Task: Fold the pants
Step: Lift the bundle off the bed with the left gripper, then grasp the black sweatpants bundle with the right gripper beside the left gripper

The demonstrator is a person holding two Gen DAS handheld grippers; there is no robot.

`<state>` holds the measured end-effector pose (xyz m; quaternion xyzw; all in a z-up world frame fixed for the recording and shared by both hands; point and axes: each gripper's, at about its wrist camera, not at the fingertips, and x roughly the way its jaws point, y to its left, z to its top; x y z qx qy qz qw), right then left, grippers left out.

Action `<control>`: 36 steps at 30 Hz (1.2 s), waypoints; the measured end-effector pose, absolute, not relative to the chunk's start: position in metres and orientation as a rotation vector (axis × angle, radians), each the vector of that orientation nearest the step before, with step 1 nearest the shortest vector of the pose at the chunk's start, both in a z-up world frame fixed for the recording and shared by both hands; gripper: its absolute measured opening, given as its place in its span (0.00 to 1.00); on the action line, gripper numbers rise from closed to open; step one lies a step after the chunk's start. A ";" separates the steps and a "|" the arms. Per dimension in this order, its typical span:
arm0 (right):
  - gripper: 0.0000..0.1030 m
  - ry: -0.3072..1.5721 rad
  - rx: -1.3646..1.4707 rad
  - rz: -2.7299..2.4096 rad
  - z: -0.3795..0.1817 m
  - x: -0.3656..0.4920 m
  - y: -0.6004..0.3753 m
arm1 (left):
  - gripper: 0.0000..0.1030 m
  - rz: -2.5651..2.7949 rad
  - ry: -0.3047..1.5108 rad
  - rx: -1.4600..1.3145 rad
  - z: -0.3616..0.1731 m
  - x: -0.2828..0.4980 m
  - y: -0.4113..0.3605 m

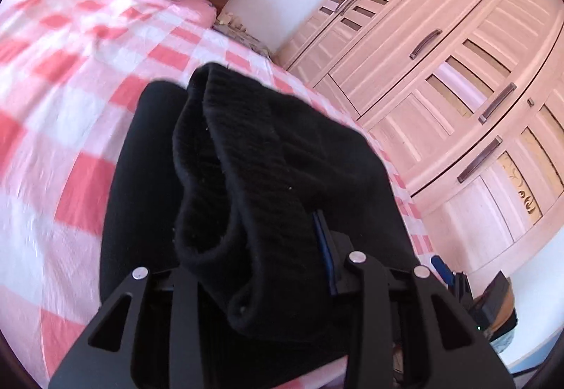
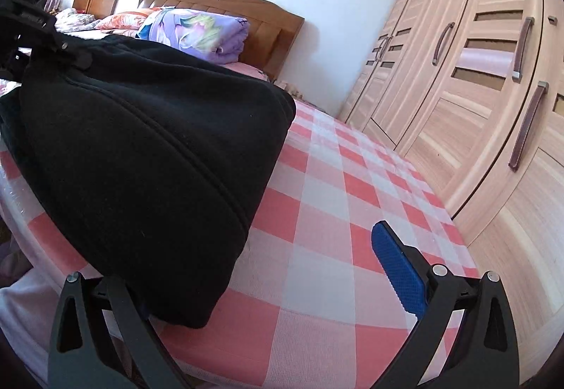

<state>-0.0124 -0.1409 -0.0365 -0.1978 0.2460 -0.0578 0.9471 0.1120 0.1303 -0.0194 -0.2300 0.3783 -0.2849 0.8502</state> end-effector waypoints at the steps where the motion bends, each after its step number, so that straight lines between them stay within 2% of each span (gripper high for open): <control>1: 0.95 0.502 -0.408 -0.123 -0.036 -0.012 -0.140 | 0.32 -0.592 0.790 -0.490 -0.015 0.111 0.128; 8: 0.95 0.451 -0.433 -0.109 -0.019 -0.020 -0.131 | 0.32 -0.555 0.648 -0.426 0.049 0.079 0.143; 10: 0.95 0.452 -0.454 -0.102 -0.021 -0.019 -0.128 | 0.32 -0.524 0.672 -0.406 0.040 0.072 0.149; 13: 0.95 0.528 -0.437 -0.085 -0.038 -0.010 -0.132 | 0.36 -0.463 0.833 -0.443 -0.017 0.086 0.157; 14: 0.95 0.516 -0.420 -0.079 -0.038 -0.011 -0.134 | 0.37 -0.489 0.782 -0.497 -0.031 0.082 0.165; 23: 0.95 0.523 -0.433 -0.067 -0.037 -0.014 -0.133 | 0.34 -0.462 0.730 -0.482 -0.014 0.072 0.161; 27: 0.95 0.548 -0.395 -0.035 -0.038 -0.013 -0.138 | 0.37 -0.497 0.788 -0.568 -0.028 0.082 0.175; 30: 0.95 0.596 -0.351 0.058 -0.034 -0.018 -0.146 | 0.40 -0.485 0.797 -0.503 -0.021 0.079 0.171; 33: 0.95 0.642 -0.329 0.192 -0.033 -0.037 -0.158 | 0.48 -0.453 0.817 -0.463 -0.014 0.075 0.171; 34: 0.95 0.648 -0.283 0.228 -0.030 -0.045 -0.169 | 0.55 -0.436 0.825 -0.463 -0.010 0.073 0.175; 35: 0.95 0.651 -0.229 0.243 -0.026 -0.048 -0.180 | 0.78 -0.411 0.828 -0.456 -0.008 0.071 0.178; 36: 0.95 0.651 -0.143 0.261 -0.018 -0.051 -0.197 | 0.94 -0.292 0.844 -0.407 -0.002 0.068 0.183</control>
